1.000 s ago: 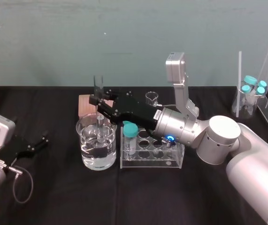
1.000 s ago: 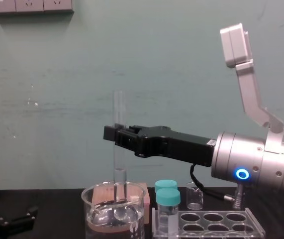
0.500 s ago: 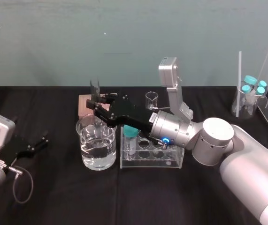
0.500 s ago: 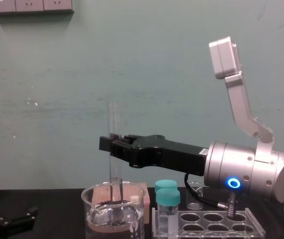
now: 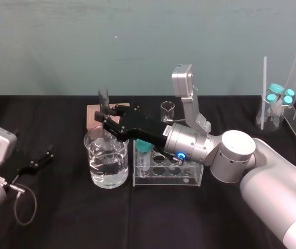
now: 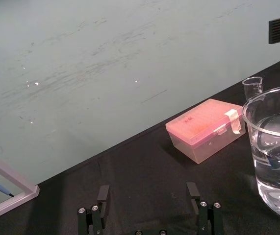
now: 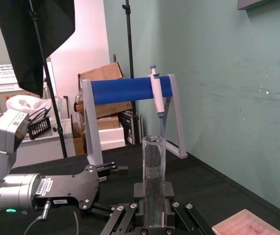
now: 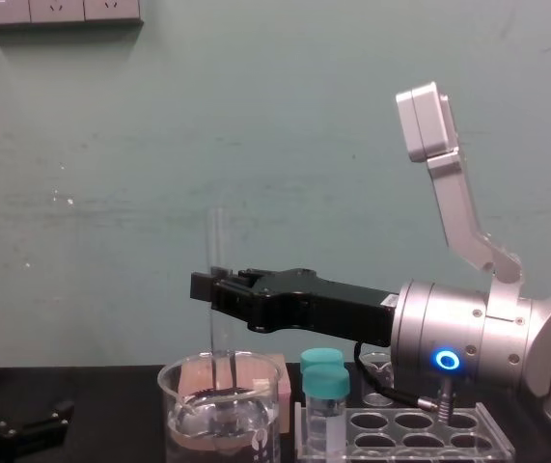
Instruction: Hold the test tube with one hand and immerse one end into the beaker, then return it to the test tube rack.
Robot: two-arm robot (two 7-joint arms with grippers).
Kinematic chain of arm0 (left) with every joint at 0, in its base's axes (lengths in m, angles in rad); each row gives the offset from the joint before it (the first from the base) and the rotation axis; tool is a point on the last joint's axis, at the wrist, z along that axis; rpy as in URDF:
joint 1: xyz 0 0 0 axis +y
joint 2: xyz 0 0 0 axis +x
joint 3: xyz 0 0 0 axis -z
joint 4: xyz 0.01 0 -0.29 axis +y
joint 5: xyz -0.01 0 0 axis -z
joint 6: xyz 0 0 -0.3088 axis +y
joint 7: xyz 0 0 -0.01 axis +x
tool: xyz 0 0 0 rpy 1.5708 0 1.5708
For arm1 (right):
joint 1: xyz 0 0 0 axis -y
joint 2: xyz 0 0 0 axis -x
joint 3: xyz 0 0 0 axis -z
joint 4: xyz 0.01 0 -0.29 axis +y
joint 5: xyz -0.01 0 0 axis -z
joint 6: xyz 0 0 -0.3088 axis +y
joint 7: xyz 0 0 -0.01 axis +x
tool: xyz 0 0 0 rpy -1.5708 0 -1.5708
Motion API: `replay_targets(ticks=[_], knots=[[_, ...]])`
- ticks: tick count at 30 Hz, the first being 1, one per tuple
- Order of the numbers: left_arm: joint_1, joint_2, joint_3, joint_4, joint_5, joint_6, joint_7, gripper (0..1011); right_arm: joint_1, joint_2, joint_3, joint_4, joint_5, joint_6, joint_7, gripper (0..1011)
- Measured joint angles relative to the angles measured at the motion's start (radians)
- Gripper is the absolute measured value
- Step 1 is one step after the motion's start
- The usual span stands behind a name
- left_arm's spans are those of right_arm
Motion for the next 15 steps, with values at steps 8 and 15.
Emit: replay_targets(ticks=[8,15], knots=[[0.000,0.000,0.000,0.000,0.000,0.000,0.000,1000,0.001,-0.001,0.006,0.003,-0.004,0.000,0.001,228],[0.000,0.000,0.000,0.000,0.000,0.000,0.000,1000,0.000,0.001,0.009,0.002,-0.008,0.004,0.003,227]])
